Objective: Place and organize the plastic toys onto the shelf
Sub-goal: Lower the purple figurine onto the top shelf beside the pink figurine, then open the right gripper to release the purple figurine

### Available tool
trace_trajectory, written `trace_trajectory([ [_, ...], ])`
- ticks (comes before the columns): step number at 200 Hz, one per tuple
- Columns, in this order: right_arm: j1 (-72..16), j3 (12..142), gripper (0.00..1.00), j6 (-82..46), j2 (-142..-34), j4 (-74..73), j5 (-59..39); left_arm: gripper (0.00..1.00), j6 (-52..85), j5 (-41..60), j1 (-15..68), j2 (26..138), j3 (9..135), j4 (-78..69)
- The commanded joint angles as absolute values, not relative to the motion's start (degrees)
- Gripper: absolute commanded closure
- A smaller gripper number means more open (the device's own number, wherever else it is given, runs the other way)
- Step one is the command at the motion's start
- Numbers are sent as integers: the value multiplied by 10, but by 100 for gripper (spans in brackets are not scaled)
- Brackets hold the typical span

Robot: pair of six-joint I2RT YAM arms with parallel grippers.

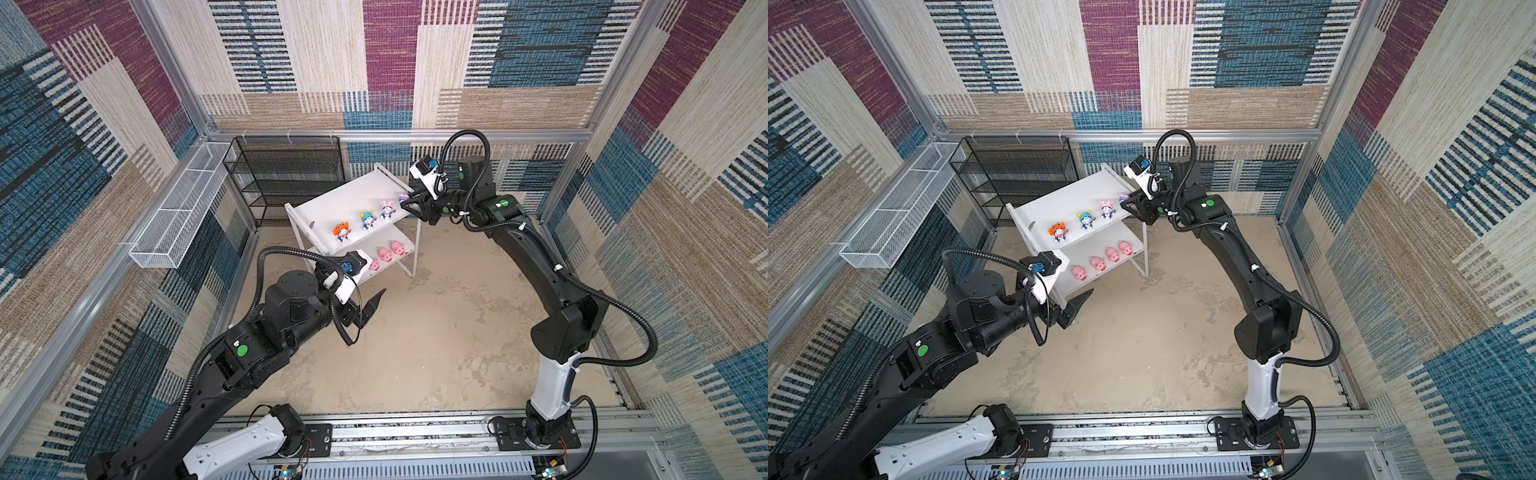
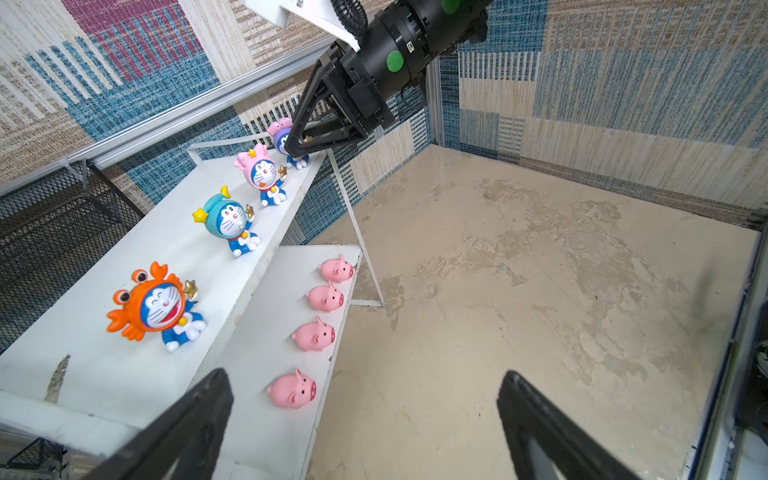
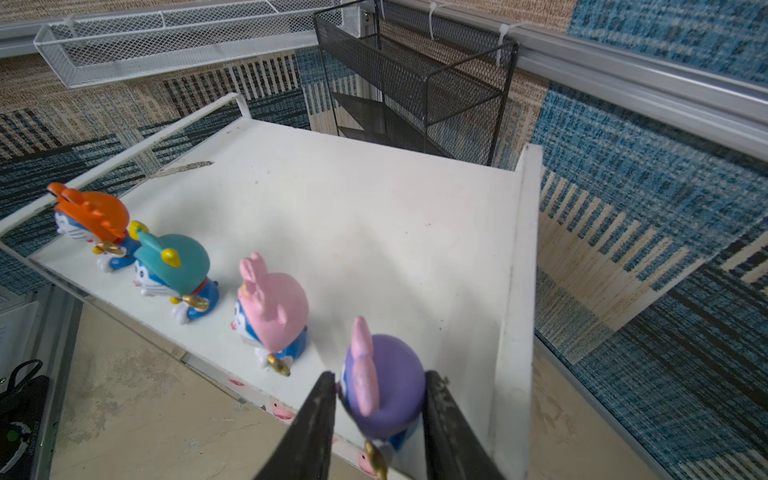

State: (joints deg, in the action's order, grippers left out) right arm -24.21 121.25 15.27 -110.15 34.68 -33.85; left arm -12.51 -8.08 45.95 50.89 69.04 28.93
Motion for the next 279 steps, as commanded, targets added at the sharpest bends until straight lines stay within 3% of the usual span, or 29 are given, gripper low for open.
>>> trace_trajectory([
  [1, -243, 1220, 61, 155, -1103, 357, -331, 1, -115, -66, 455, 507, 687, 267],
  [279, -244, 1197, 36, 192, -1057, 375, -212, 1, -96, -22, 427, 504, 680, 258],
])
